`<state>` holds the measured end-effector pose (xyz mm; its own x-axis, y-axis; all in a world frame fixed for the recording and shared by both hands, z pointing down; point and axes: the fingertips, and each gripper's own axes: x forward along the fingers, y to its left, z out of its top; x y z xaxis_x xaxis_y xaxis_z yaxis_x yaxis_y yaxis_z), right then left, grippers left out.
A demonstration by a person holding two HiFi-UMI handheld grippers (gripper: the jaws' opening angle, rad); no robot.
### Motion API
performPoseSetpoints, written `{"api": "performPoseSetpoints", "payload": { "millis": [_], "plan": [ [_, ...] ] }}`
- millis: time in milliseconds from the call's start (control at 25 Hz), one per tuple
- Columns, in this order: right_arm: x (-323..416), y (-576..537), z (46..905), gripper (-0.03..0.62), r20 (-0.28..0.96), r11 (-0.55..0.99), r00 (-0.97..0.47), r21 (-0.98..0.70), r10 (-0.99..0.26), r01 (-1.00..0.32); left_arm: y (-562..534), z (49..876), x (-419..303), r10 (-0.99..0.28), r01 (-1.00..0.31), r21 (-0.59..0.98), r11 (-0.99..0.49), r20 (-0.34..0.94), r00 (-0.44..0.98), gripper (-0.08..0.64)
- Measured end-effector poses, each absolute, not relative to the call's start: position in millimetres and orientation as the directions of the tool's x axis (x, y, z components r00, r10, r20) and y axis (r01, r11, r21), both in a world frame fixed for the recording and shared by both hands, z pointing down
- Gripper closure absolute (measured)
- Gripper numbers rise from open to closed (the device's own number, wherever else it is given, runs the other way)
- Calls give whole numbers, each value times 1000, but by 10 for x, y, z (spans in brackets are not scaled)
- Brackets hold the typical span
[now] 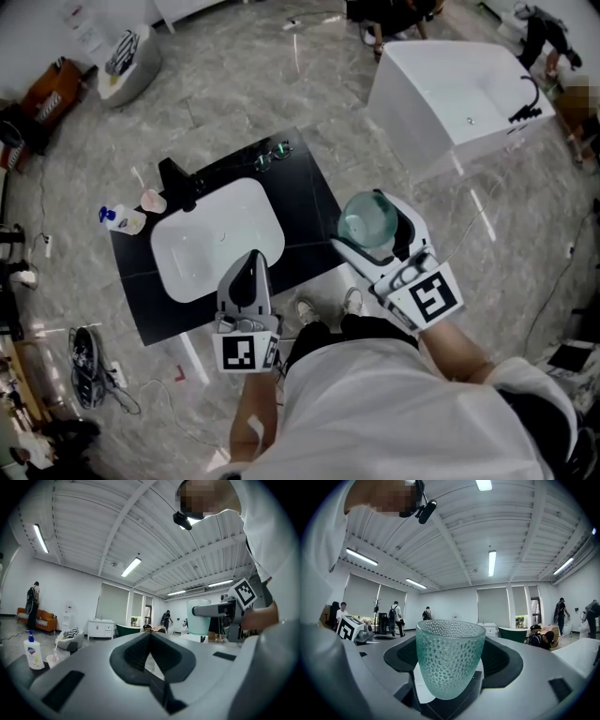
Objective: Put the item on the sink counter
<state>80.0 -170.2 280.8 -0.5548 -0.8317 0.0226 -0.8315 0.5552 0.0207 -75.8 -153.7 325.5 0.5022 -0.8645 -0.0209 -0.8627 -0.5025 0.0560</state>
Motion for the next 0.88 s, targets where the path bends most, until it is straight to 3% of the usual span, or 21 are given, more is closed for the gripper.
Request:
{"api": "performPoseSetpoints", "payload": {
  "millis": [880],
  "plan": [
    [822, -1799, 2856, 189, 17, 609, -608, 38, -793, -793, -1420, 3282, -705, -897, -896, 51, -441, -3, 442, 558]
  ]
}}
